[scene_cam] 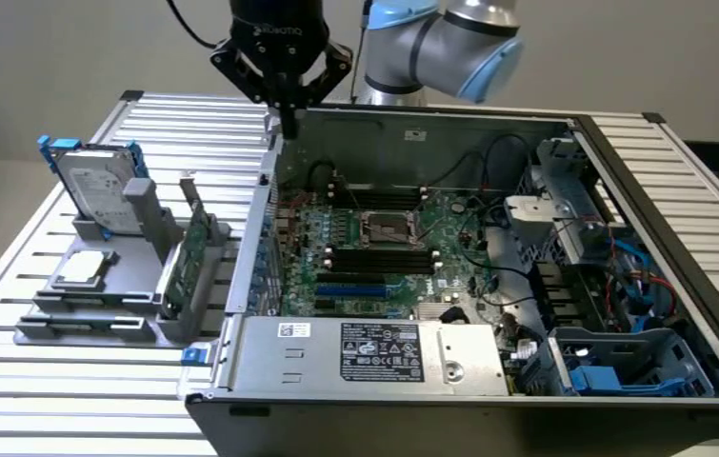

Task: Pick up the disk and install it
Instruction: 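Reach for the disk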

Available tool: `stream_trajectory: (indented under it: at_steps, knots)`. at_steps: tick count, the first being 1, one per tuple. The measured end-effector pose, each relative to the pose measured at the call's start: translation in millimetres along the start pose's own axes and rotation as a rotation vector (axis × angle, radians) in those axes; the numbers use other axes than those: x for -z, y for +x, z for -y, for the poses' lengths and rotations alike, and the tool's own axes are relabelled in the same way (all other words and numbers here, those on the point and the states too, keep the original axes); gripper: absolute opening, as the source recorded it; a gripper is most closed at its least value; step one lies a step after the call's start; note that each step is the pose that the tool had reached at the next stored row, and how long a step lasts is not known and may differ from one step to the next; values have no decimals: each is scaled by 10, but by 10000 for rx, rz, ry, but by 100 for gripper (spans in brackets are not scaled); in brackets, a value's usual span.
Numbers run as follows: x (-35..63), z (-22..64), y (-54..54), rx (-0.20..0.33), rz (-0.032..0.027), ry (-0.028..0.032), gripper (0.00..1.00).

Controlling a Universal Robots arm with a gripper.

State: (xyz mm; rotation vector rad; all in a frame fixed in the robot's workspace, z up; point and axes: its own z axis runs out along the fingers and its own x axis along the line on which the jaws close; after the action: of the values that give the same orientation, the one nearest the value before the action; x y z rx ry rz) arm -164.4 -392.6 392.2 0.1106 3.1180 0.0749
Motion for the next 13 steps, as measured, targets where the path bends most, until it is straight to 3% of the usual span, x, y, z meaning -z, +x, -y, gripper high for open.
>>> stream_trajectory:
  at_steps: [13]
  knots:
    - [-35,-214,608,2,3,0,11]
